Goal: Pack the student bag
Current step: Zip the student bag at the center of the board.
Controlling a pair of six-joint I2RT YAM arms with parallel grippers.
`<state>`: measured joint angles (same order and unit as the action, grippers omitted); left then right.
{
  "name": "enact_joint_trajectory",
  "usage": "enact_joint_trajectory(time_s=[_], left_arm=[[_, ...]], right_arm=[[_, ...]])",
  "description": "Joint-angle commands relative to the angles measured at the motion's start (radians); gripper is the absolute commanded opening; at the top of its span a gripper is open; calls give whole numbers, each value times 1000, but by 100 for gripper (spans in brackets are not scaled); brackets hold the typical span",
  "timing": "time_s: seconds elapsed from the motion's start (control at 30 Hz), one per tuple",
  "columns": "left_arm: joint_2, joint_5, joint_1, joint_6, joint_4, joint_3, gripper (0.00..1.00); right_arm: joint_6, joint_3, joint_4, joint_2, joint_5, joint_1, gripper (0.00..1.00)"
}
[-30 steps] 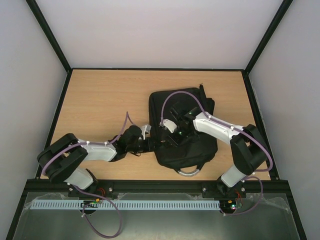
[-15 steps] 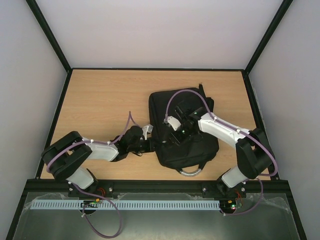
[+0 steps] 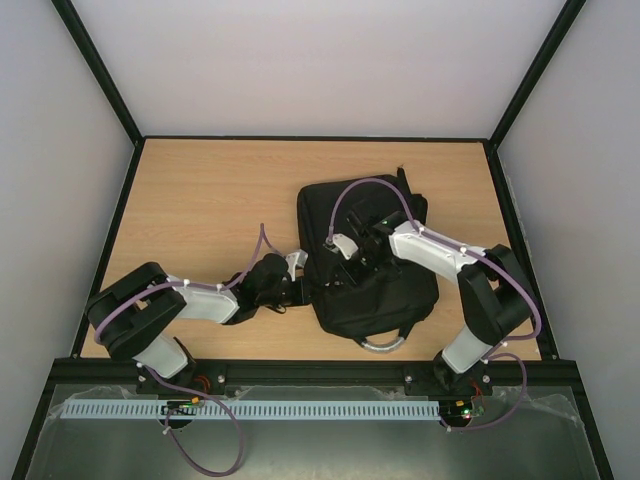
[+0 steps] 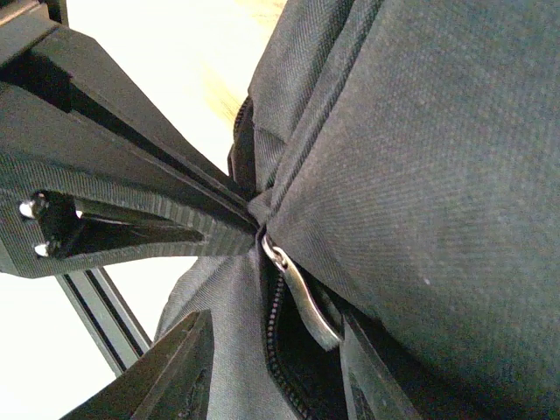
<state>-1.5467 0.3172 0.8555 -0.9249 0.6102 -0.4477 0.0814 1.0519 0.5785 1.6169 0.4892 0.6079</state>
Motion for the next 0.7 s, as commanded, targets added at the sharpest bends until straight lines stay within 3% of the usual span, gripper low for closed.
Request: enact_joint_trajectory(time_s=[0.0, 0.17, 0.33, 0.67], left_arm=[[3, -10, 15, 26, 8, -15, 2], [8, -16, 17, 25, 2, -13, 2], [18, -21, 20, 28, -6, -17, 2], [41, -35, 23, 36, -26, -12, 2]], right_arm=[[-12, 25, 37, 52, 32, -5, 41], [-6, 42, 38, 46, 91, -5, 36], [-6, 48, 34, 47, 90, -5, 27], [-13, 53, 35, 73, 48, -5, 18]])
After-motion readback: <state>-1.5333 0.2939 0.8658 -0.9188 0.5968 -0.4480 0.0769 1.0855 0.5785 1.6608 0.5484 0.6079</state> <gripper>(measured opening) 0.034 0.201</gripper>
